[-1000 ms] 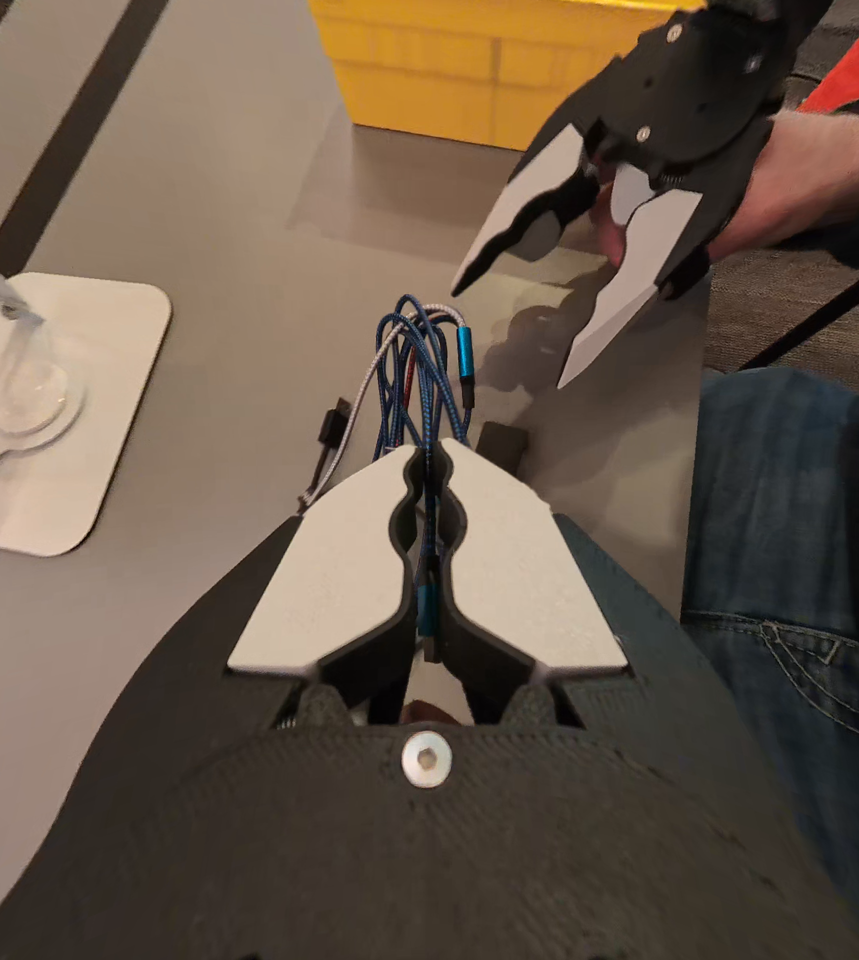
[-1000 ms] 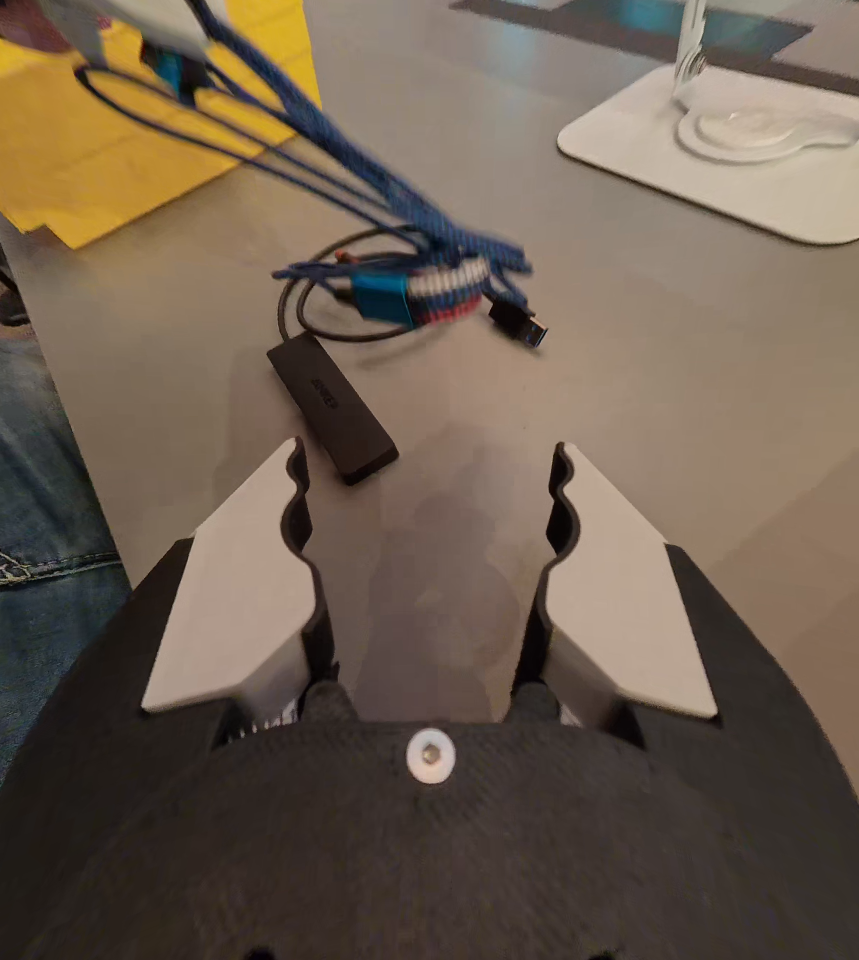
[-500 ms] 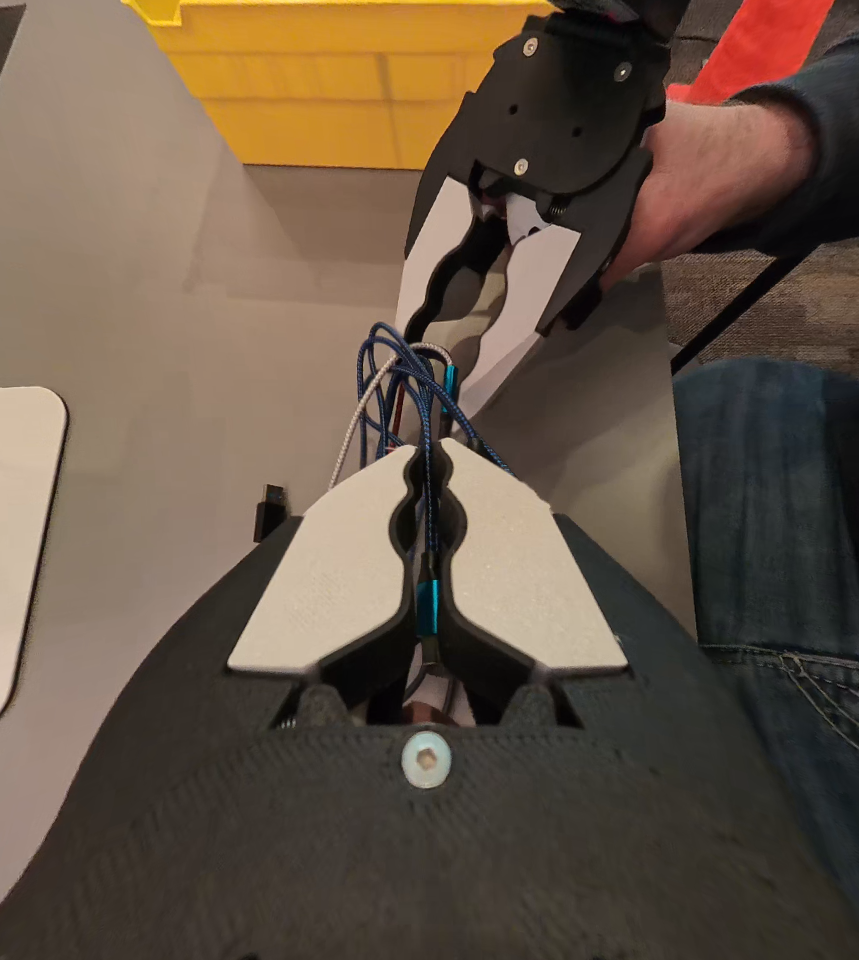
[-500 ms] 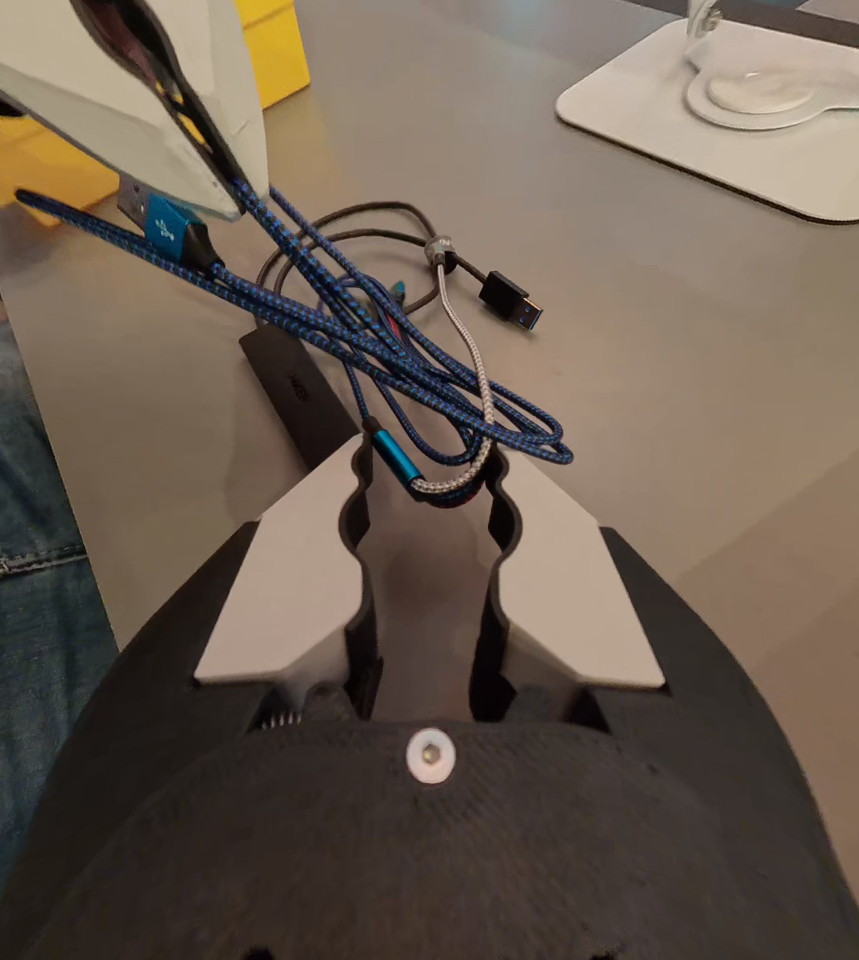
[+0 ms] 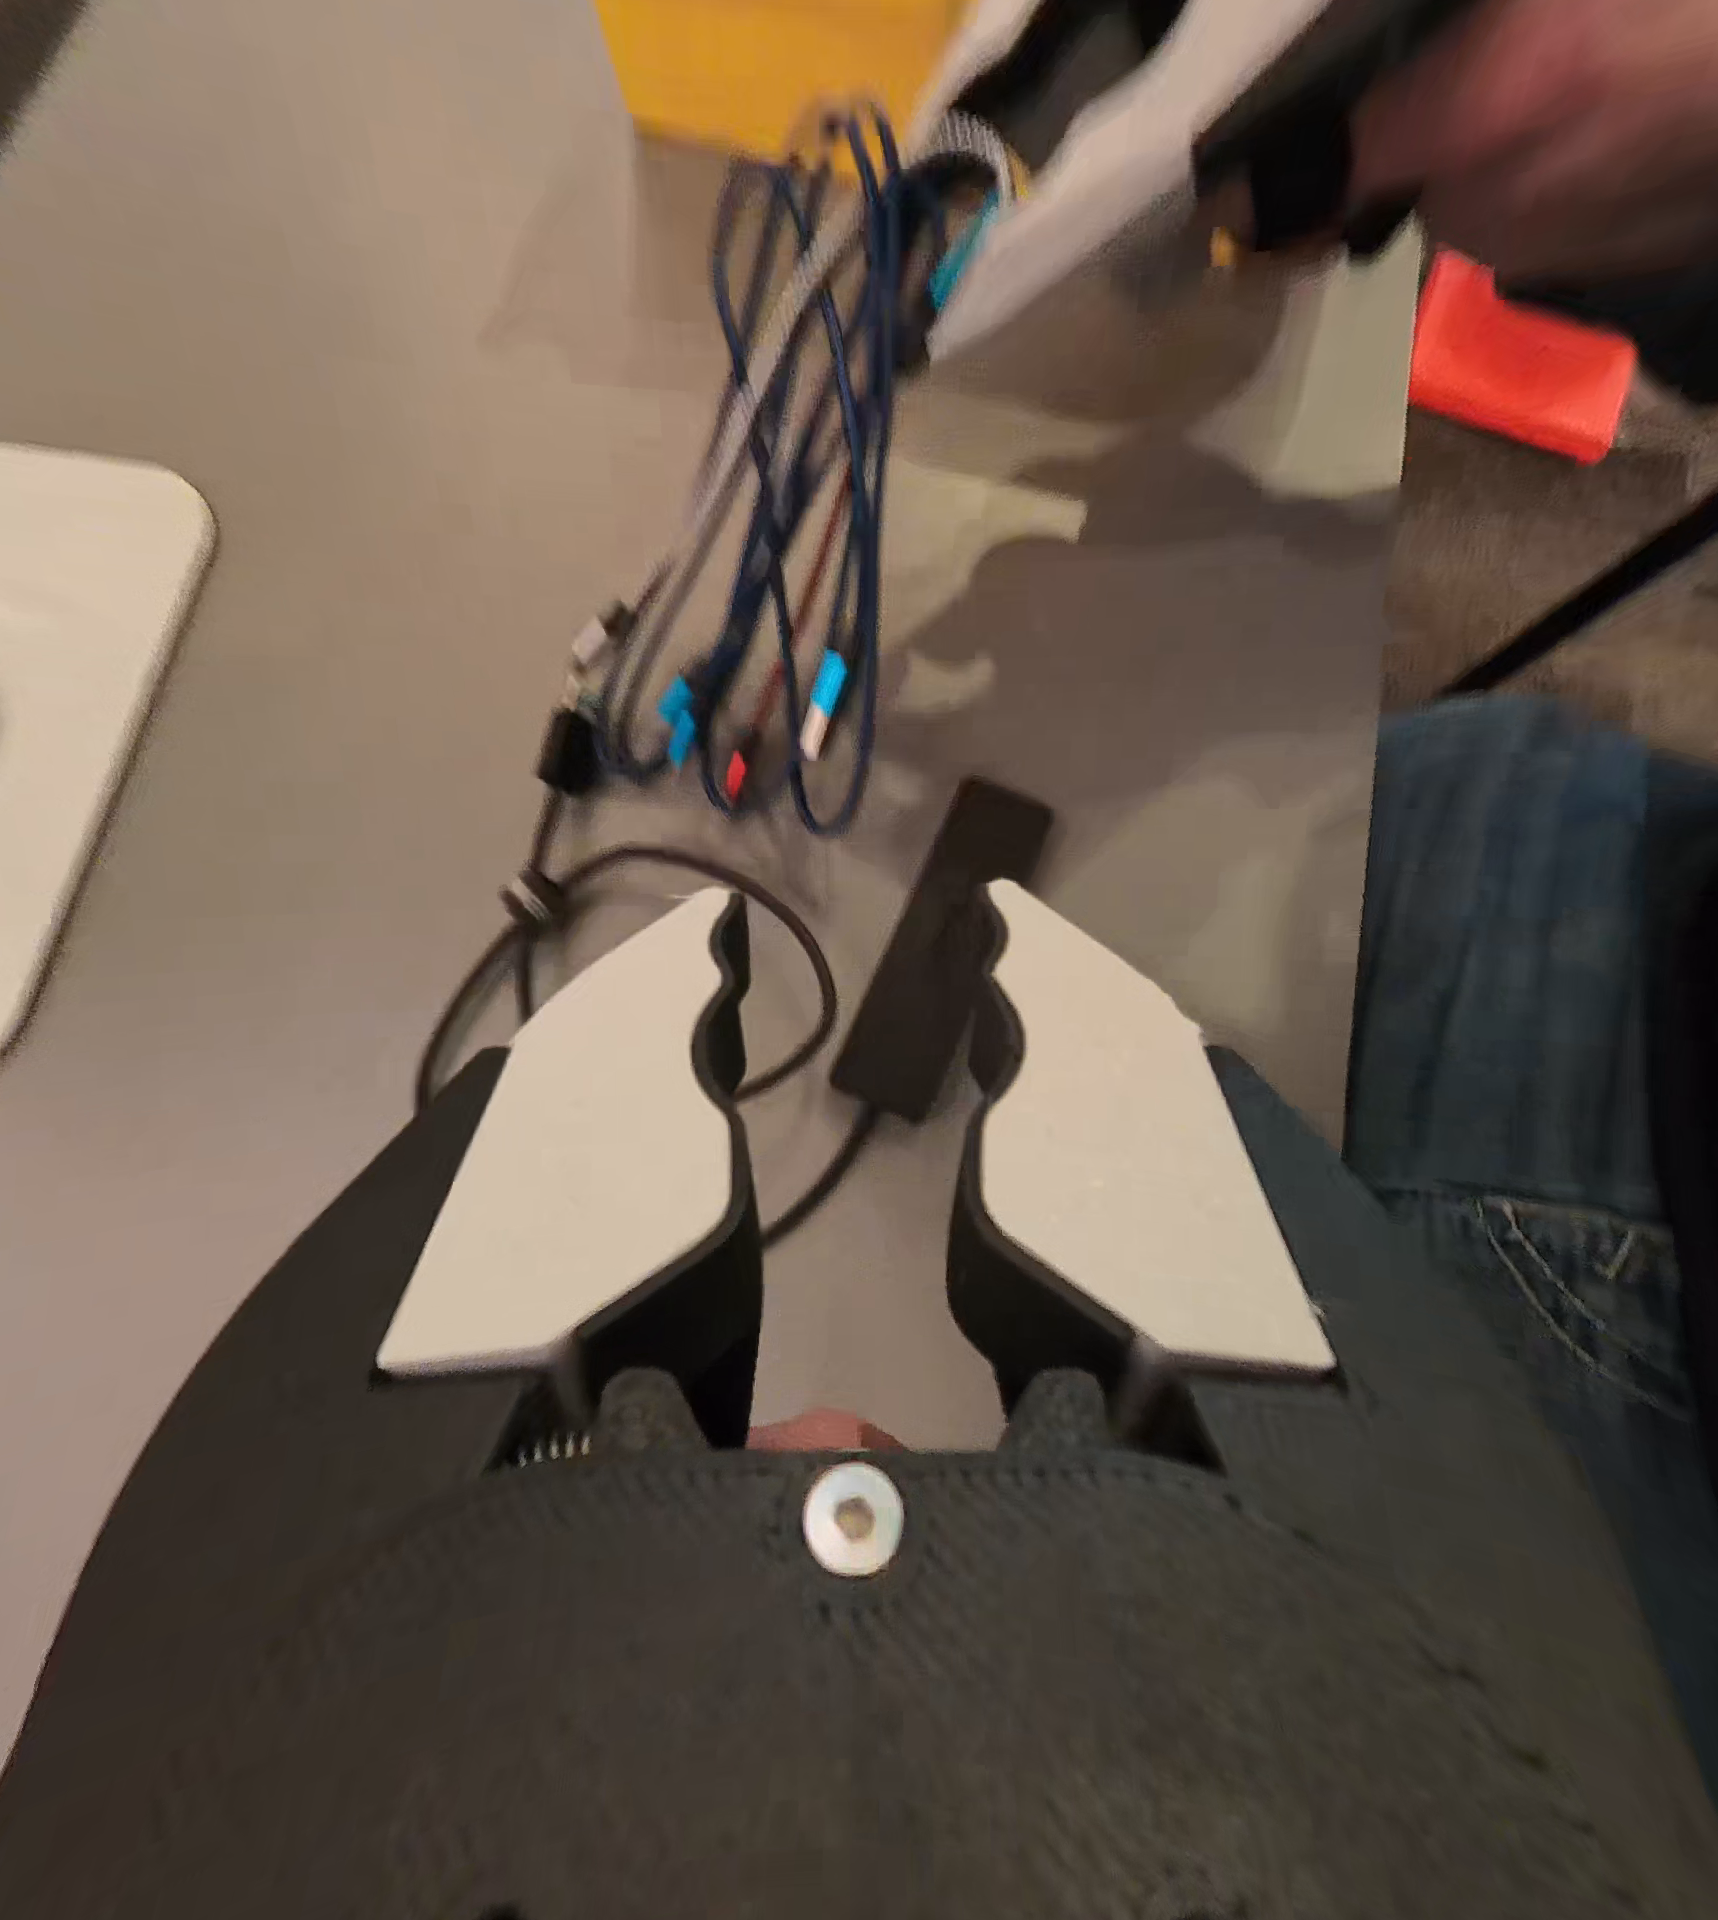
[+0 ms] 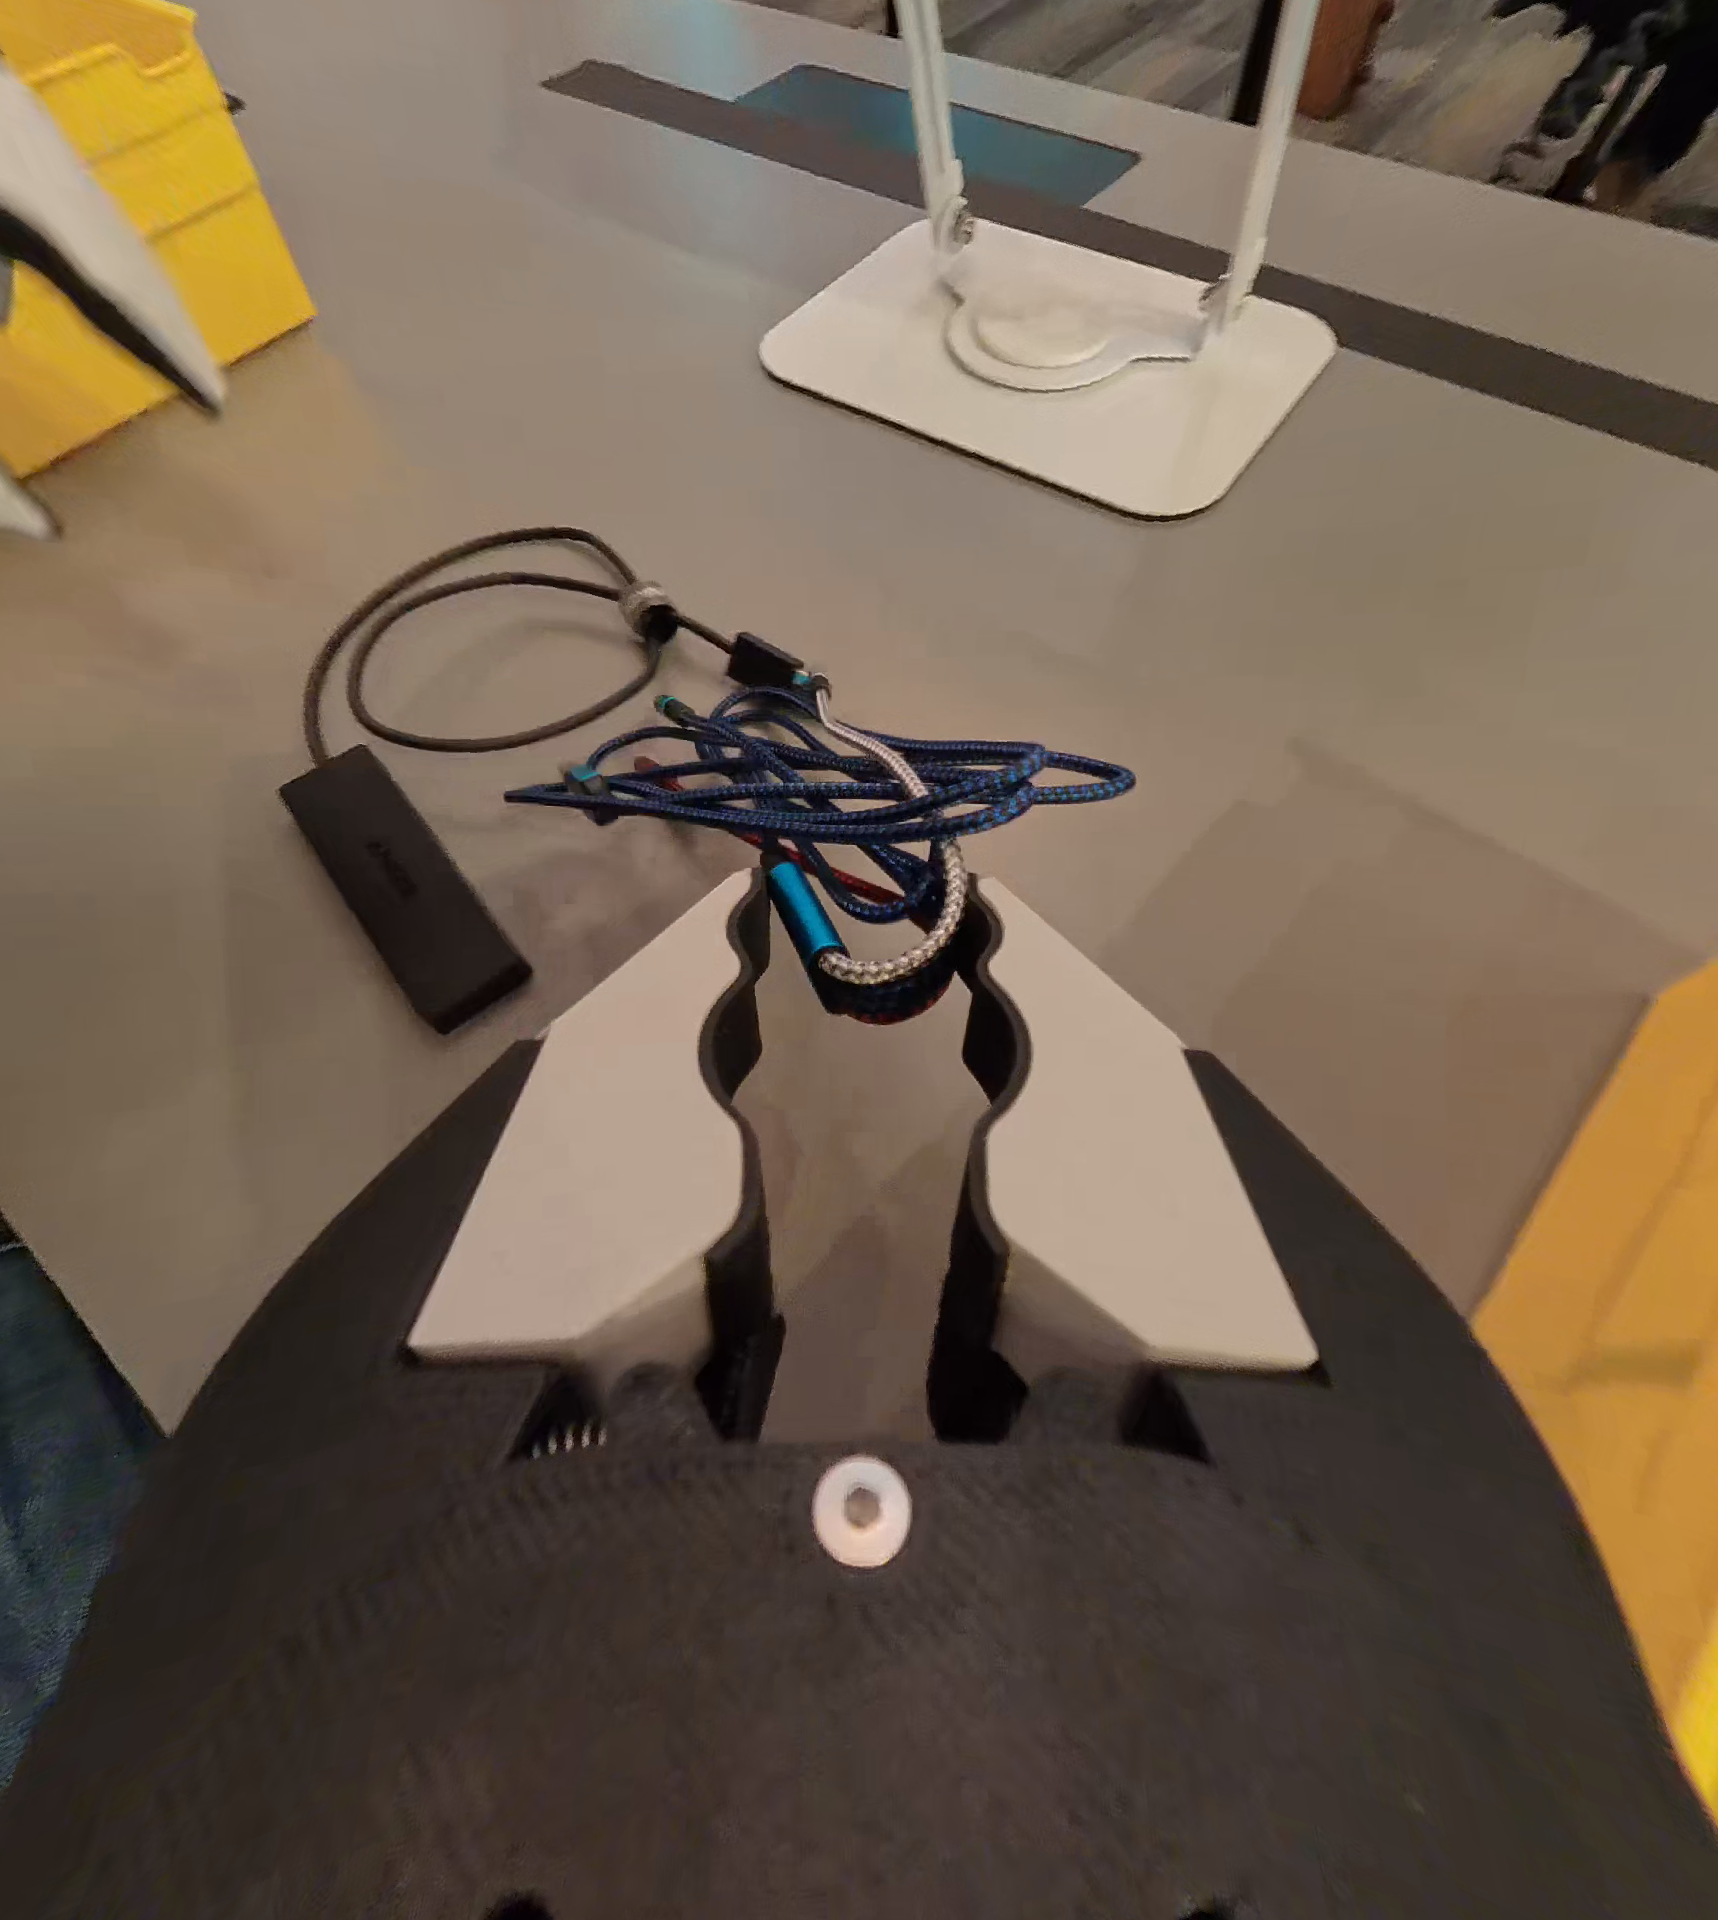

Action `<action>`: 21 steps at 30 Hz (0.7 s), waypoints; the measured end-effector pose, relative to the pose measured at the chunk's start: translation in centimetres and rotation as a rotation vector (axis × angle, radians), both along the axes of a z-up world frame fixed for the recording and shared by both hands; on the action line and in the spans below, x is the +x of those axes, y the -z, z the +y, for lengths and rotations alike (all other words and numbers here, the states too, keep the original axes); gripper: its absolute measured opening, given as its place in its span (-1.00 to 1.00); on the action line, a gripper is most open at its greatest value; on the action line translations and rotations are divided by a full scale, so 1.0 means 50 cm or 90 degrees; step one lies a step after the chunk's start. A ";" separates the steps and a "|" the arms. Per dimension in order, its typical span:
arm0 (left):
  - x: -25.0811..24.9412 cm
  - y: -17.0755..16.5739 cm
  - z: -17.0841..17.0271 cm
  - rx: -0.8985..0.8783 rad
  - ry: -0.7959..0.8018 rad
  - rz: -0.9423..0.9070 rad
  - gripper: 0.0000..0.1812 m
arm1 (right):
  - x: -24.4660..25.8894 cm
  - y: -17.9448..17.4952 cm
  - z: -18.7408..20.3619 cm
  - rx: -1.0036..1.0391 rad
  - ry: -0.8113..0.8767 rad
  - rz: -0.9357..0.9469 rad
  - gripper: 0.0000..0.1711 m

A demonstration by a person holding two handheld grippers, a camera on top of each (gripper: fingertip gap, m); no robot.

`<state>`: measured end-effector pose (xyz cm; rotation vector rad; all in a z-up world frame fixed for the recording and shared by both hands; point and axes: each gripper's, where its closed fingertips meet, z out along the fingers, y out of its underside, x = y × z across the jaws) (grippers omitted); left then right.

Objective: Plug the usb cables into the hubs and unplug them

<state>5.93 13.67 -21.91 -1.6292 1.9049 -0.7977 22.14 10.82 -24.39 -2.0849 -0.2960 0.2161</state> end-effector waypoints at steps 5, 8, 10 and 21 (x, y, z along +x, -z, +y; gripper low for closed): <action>-0.009 0.117 -0.043 0.031 0.049 0.109 -0.53 | 0.034 -0.004 -0.007 -0.023 0.037 -0.101 -0.60; -0.002 0.162 -0.049 0.056 0.056 0.143 -0.50 | 0.042 0.035 -0.007 -0.088 0.041 -0.138 -0.56; 0.011 0.169 -0.059 0.044 0.062 0.133 -0.53 | 0.026 0.079 -0.012 -0.150 0.020 -0.114 -0.45; 0.014 0.211 -0.044 0.046 0.039 0.190 -0.63 | -0.126 0.058 -0.059 -0.095 -0.192 -0.102 -0.25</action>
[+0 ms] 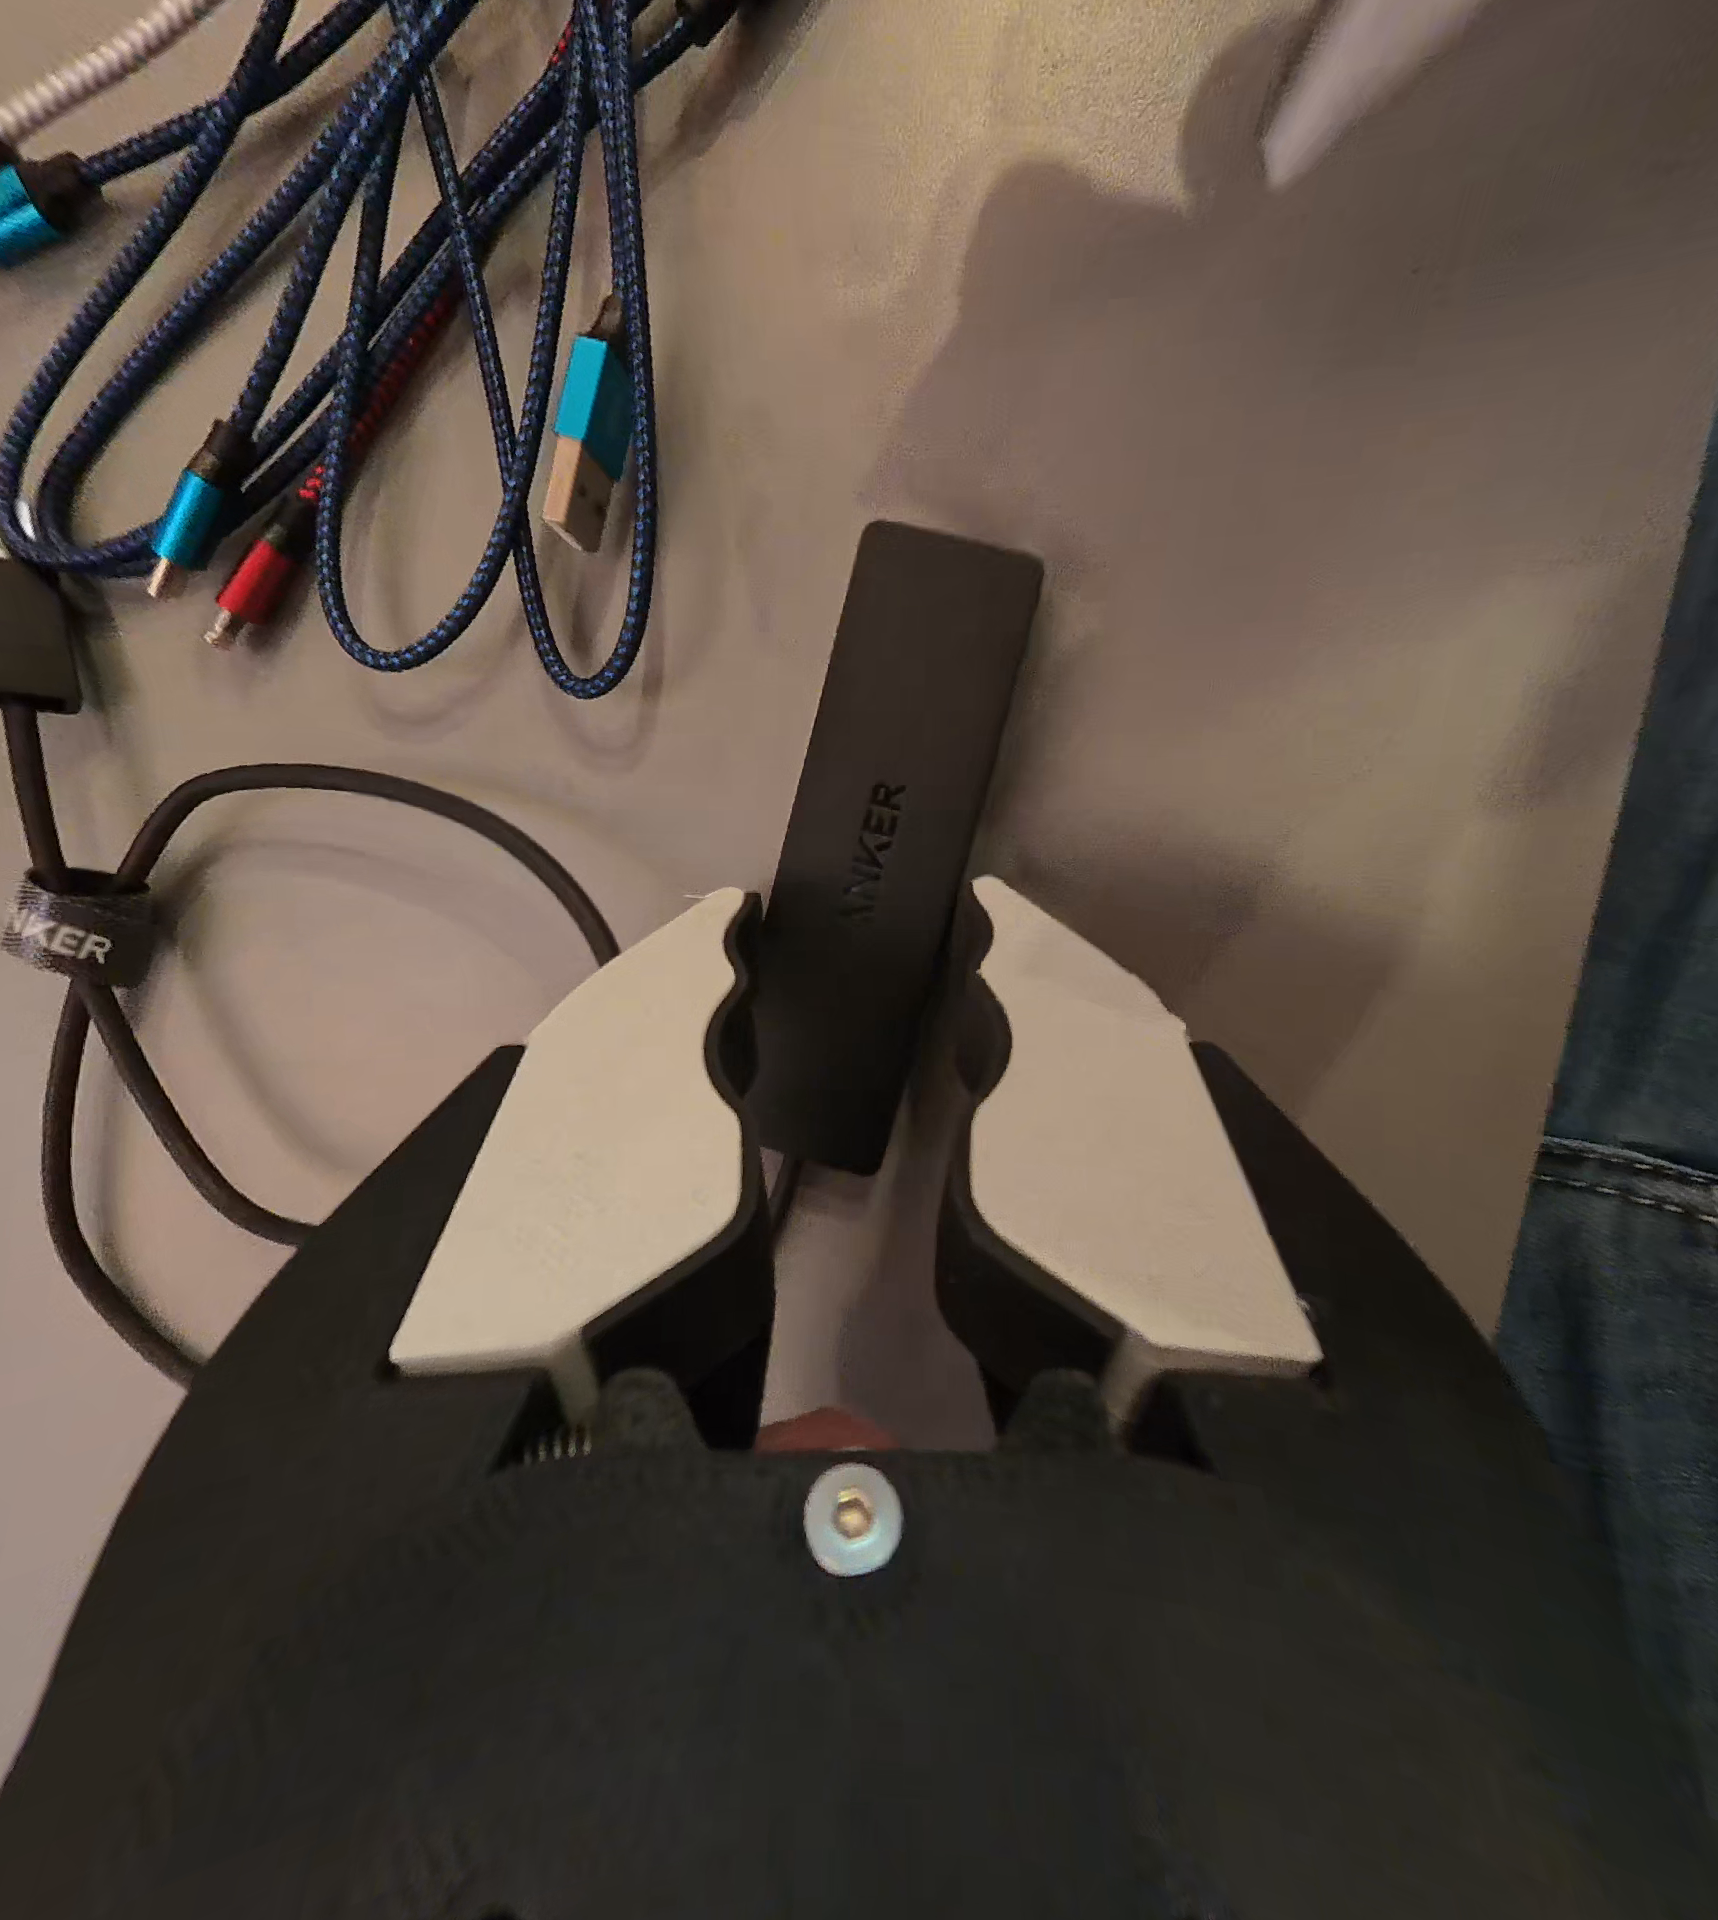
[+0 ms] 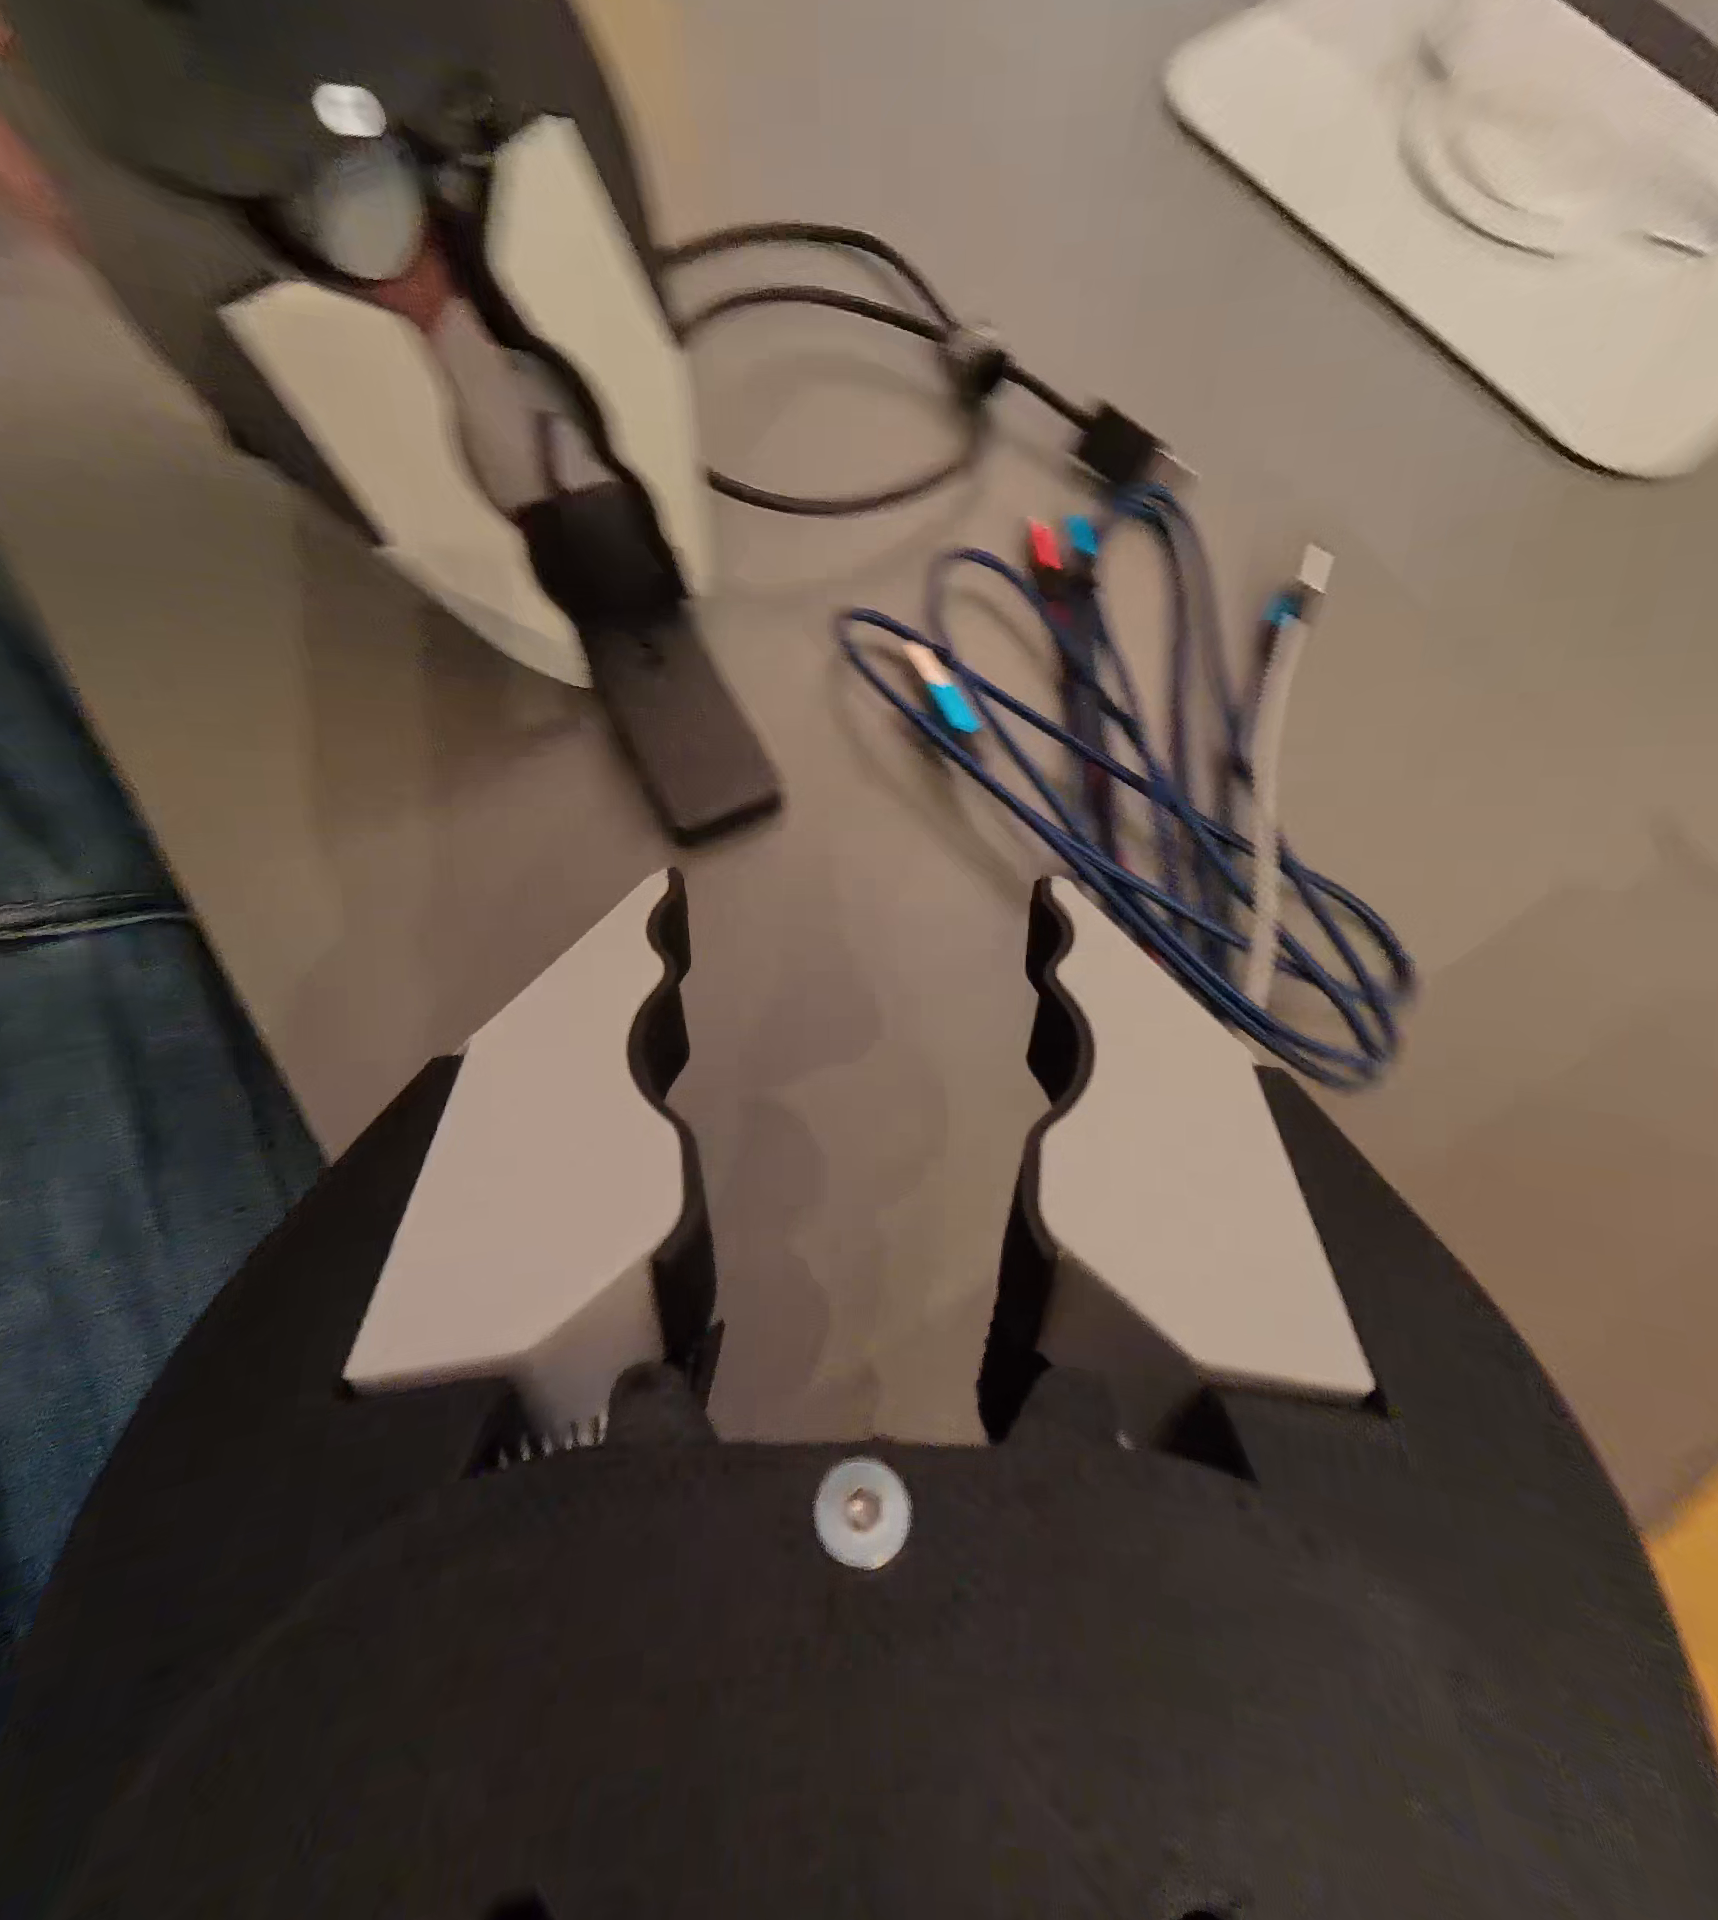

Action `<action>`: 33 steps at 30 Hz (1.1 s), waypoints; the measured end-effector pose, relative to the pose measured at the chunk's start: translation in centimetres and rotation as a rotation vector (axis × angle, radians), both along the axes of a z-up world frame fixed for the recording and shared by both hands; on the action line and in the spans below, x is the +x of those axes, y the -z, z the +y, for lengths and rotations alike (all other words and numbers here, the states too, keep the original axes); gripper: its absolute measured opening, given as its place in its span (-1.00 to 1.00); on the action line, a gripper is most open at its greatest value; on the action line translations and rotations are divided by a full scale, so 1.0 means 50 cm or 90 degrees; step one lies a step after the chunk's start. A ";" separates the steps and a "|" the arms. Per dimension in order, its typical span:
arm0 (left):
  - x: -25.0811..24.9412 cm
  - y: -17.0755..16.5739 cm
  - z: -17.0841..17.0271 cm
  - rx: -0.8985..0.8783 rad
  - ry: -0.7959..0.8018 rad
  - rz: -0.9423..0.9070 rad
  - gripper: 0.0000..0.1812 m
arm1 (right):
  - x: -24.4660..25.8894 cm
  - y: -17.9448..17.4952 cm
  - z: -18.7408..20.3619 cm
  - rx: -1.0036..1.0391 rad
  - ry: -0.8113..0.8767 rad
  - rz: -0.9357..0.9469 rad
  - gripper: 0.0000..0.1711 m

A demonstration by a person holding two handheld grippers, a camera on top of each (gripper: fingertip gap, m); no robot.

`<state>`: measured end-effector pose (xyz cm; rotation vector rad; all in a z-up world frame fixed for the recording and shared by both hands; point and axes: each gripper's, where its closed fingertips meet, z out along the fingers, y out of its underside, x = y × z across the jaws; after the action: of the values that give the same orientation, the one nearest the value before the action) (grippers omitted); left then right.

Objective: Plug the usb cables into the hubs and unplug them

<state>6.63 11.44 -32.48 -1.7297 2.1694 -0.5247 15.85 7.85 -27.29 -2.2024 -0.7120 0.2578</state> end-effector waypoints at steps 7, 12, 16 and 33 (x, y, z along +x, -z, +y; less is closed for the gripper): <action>0.005 -0.028 -0.027 -0.146 -0.054 -0.024 -0.63 | -0.112 0.069 0.033 0.094 -0.187 -0.190 -0.26; 0.016 -0.072 -0.032 -0.277 -0.097 -0.069 -0.63 | -0.108 0.048 0.075 0.276 -0.210 -0.484 -0.82; 0.014 -0.096 -0.023 -0.316 -0.102 -0.101 -0.64 | -0.113 0.045 0.082 0.282 -0.218 -0.467 -0.91; -0.028 -0.233 -0.023 -0.185 0.020 -0.222 -0.38 | -0.123 -0.078 0.082 0.318 -0.277 -0.072 -0.91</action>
<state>5.21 10.28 -20.82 -1.5929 1.9468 -1.1075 9.71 11.95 -23.40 -1.5843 -1.1780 0.1509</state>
